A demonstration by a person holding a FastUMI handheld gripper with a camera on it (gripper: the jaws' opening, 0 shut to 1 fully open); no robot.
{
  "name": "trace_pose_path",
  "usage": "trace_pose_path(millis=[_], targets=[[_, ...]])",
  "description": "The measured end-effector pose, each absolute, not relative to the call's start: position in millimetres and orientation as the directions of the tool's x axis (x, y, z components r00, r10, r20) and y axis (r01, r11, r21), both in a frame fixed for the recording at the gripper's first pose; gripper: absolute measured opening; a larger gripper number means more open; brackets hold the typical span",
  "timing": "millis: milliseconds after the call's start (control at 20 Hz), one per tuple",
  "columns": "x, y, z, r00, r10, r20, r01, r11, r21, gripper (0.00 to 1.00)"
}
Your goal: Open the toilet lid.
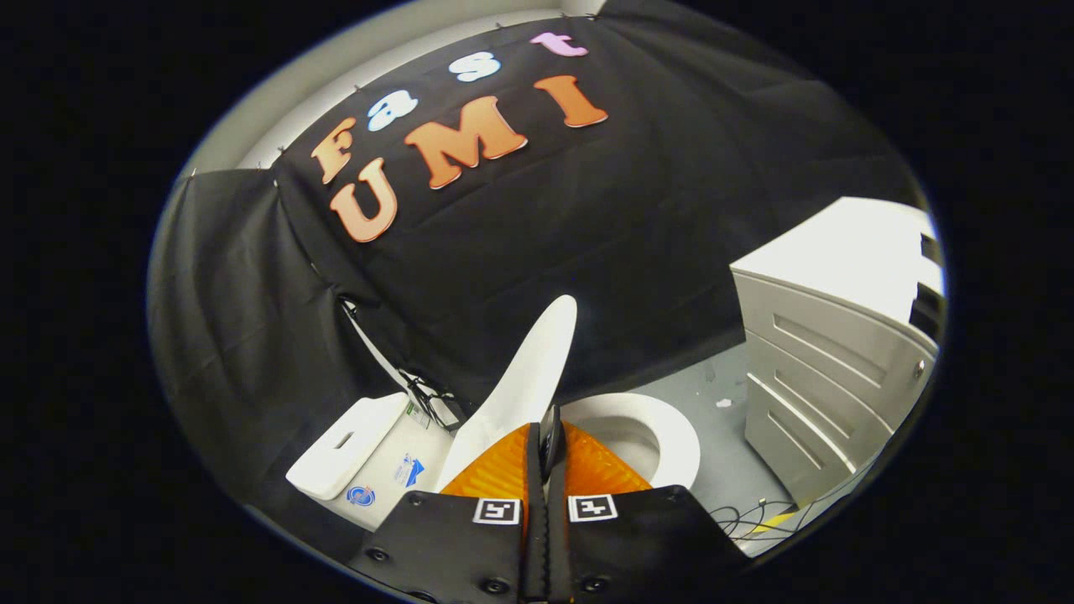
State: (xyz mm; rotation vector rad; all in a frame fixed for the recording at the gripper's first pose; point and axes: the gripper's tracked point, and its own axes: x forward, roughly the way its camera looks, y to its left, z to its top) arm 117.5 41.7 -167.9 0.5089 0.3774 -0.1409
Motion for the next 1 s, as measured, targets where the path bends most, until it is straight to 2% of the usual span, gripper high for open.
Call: trace_pose_path(millis=[1000], targets=[[165.7,177.7,-58.5,0.956,-0.027,-0.292,0.059,0.993,0.101,0.07]])
